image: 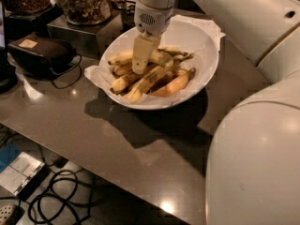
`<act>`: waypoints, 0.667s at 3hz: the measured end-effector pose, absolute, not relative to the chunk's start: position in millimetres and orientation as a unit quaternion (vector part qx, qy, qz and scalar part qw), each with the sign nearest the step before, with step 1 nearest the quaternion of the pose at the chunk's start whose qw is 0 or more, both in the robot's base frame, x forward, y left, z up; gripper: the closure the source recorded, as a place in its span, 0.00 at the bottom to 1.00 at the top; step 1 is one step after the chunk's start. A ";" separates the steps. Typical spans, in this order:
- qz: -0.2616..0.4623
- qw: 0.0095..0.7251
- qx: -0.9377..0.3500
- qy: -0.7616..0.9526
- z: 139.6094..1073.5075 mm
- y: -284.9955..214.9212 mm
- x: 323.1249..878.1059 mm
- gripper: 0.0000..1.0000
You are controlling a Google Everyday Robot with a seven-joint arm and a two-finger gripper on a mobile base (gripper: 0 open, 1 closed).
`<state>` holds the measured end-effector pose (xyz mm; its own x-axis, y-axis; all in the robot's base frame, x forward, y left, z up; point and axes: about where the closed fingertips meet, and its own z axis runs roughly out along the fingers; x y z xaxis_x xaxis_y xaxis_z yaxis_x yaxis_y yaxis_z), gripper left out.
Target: Pick banana from white bowl
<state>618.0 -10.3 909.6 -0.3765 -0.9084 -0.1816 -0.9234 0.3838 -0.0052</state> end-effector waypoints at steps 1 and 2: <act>0.042 0.083 -0.558 0.825 904.5 -13.4 616.9 0.48; 0.042 0.083 -0.558 0.824 907.1 -13.5 616.9 0.71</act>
Offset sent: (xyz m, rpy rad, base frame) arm -0.0006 -0.0027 -0.0044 -0.0037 -0.0153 0.0089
